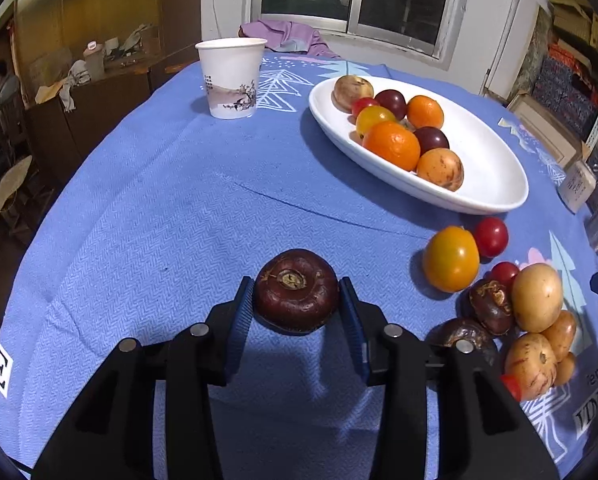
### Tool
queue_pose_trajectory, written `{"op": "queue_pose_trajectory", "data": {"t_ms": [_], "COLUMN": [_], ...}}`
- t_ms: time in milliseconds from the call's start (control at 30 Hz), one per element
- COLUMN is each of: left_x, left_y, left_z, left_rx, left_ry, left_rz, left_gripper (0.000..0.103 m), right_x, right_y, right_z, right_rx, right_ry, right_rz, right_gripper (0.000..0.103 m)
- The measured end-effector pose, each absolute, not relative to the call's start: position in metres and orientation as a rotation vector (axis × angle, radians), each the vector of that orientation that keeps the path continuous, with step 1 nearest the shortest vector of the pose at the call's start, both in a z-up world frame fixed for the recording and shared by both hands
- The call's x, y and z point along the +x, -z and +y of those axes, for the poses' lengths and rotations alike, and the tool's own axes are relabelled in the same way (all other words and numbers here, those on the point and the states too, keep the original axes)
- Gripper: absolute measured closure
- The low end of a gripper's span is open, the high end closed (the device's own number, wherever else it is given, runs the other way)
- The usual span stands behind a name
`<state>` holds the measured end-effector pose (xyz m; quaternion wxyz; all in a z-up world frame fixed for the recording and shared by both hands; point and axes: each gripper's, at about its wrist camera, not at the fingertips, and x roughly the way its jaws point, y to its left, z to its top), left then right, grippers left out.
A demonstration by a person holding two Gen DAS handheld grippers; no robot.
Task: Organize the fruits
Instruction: 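Grasp a dark brown round fruit with the left tool while the right tool grasps a small tan fruit, then carry both fruits to the white plate and release them from both tools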
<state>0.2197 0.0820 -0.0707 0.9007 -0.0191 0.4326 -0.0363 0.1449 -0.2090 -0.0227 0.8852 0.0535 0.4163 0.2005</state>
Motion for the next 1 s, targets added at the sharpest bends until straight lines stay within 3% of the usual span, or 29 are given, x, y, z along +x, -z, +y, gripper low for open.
{"op": "queue_pose_trajectory", "data": {"t_ms": [100, 167, 267, 367, 667, 1000], "left_x": [0.22, 0.22, 0.221, 0.221, 0.222, 0.219], "left_y": [0.071, 0.071, 0.071, 0.071, 0.072, 0.065], "left_z": [0.079, 0.08, 0.08, 0.081, 0.08, 0.083], "left_rx": [-0.028, -0.037, -0.039, -0.046, -0.044, -0.084], "left_ry": [0.083, 0.086, 0.087, 0.09, 0.089, 0.125], "left_rz": [0.896, 0.897, 0.897, 0.898, 0.898, 0.868], "left_gripper": [0.061, 0.061, 0.061, 0.061, 0.061, 0.061], "right_x": [0.137, 0.134, 0.132, 0.128, 0.116, 0.116], "right_y": [0.028, 0.031, 0.037, 0.044, 0.053, 0.038], "right_z": [-0.21, -0.209, -0.197, -0.185, -0.161, -0.172], "right_rx": [0.099, 0.112, 0.081, 0.036, -0.145, -0.096], "right_ry": [-0.466, -0.501, -0.535, -0.542, -0.485, -0.504], "right_rz": [0.912, 0.934, 0.963, 0.983, 0.948, 0.903], "right_gripper": [0.037, 0.049, 0.059, 0.064, 0.073, 0.074]}}
